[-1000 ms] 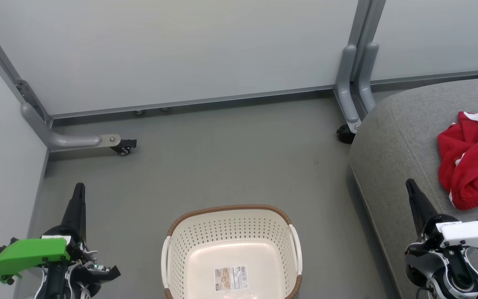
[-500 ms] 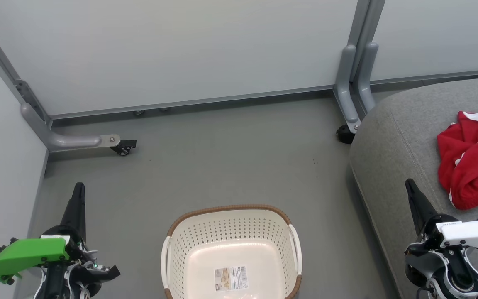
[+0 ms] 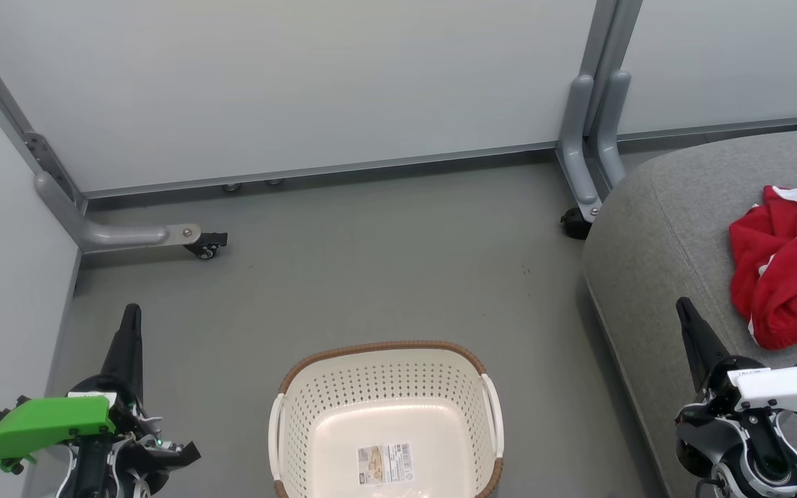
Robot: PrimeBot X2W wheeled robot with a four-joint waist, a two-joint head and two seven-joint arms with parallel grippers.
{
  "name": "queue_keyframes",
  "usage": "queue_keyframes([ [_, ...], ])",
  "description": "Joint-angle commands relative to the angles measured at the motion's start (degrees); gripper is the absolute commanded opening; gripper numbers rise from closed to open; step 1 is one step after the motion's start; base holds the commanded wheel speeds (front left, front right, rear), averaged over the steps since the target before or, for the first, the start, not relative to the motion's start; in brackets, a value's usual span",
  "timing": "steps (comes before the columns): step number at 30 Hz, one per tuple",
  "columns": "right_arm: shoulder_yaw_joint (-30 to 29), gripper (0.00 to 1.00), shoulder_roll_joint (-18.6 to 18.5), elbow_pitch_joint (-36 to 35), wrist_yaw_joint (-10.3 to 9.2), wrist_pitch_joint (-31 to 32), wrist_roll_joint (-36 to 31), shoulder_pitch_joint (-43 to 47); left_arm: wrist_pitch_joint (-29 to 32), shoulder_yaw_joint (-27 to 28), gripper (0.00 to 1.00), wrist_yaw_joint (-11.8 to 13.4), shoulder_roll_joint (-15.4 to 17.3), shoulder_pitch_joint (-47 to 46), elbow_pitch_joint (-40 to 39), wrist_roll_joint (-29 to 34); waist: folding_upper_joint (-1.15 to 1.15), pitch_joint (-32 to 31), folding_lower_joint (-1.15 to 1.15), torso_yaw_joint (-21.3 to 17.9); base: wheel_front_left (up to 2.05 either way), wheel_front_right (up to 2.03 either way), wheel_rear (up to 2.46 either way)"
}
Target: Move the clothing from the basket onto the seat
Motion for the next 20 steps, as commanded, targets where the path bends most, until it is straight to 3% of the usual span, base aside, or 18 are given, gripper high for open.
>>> queue_keyframes([
  [1,0.18,0.0,-0.42,-0.18,0.0,-0.28,0.44,-0.03,0.14,0.13,0.0,0.05,0.01,-0.69,-0.23,-0.14,0.0,0.0,0.0,0.0,0.0,0.0,0.0],
  [20,2.4,0.0,-2.1,-0.59,0.0,-2.13,2.42,0.14,0.14,0.13,0.0,0.05,0.01,-0.68,-0.24,-0.14,0.0,0.01,0.0,0.01,0.0,0.0,0.0],
])
